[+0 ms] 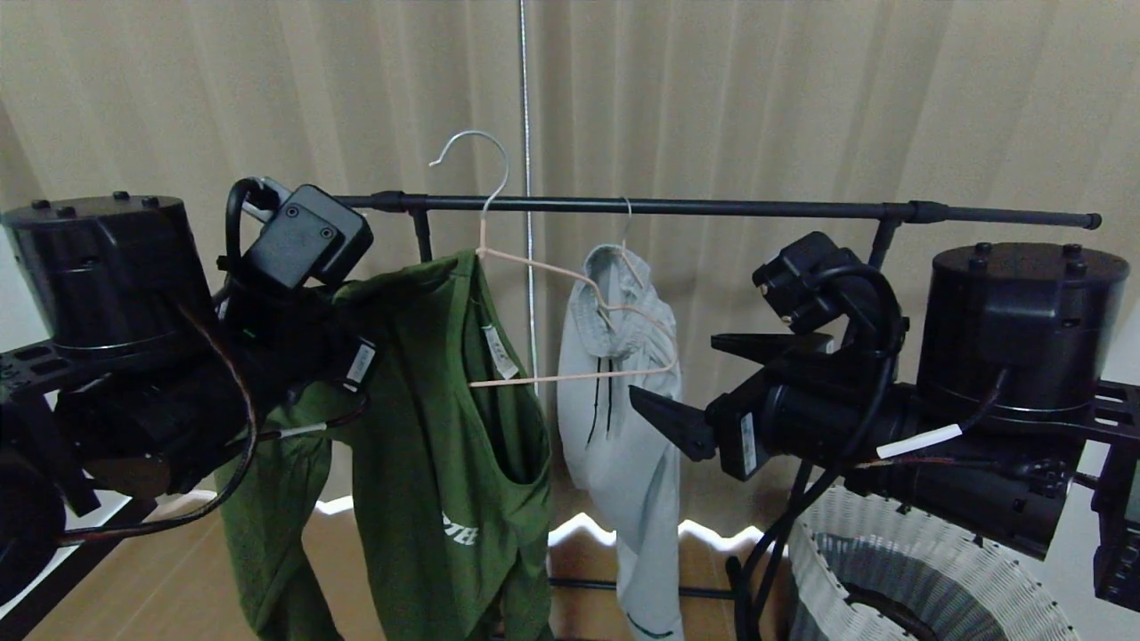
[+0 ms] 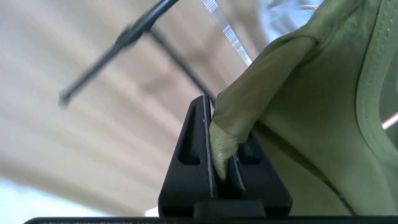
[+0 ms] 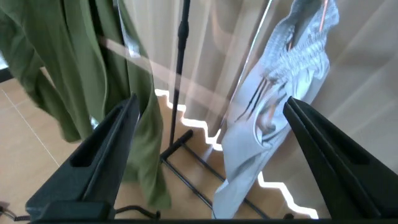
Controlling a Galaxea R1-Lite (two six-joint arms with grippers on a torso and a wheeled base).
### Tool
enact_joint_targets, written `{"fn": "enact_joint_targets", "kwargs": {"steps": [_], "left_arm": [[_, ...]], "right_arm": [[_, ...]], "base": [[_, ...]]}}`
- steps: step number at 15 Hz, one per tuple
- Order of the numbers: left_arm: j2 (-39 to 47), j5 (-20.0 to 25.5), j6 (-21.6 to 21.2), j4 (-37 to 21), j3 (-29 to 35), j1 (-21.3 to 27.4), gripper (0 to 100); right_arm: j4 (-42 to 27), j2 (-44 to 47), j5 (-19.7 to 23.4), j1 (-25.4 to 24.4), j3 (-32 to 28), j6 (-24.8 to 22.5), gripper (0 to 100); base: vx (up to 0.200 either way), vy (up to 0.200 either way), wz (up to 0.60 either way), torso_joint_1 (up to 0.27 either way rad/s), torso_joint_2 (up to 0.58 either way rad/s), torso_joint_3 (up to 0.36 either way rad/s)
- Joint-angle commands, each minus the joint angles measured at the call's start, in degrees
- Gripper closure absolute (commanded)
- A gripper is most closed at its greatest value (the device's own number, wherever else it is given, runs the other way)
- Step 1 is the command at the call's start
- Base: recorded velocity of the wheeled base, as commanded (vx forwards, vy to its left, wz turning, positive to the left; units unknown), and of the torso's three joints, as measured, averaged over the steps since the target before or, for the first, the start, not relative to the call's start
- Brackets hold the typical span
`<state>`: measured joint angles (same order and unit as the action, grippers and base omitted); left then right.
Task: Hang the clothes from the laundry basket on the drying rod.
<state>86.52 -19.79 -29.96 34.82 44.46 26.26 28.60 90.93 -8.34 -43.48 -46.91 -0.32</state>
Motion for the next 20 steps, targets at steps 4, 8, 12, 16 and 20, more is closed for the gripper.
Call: {"fn": "enact_joint_targets", "kwargs": {"steps": [4, 8, 12, 16, 20], "left_arm": [[2.0, -1.1, 8.3, 0.1, 4.1, 1.8, 100], [1.6, -1.0, 11.6, 0.2, 5.8, 4.5, 100], [1.5, -0.6, 13.4, 0.2, 7.5, 5.5, 100], [0.3, -0.4, 14.0, 0.2, 7.5, 8.9, 100], [-0.7, -0.4, 13.4, 0.2, 7.4, 10.0, 100]], "right_arm": [[0.1, 1.4, 0.0, -0.4, 1.8, 0.1, 0], [2.5, 4.7, -0.1, -2.0, 1.5, 0.1, 0], [8.8, 9.4, -2.1, -2.0, 0.9, 0.0, 0], [8.9, 11.2, -2.6, -2.0, -0.3, 0.1, 0], [9.5, 12.5, -5.5, -1.4, 0.7, 0.0, 0]], "base": [[0.0, 0.0, 0.0, 0.0, 0.0, 0.0], [0.0, 0.0, 0.0, 0.0, 0.0, 0.0], [0.0, 0.0, 0.0, 0.0, 0.0, 0.0], [0.0, 0.0, 0.0, 0.0, 0.0, 0.0], [0.0, 0.0, 0.0, 0.0, 0.0, 0.0]]}}
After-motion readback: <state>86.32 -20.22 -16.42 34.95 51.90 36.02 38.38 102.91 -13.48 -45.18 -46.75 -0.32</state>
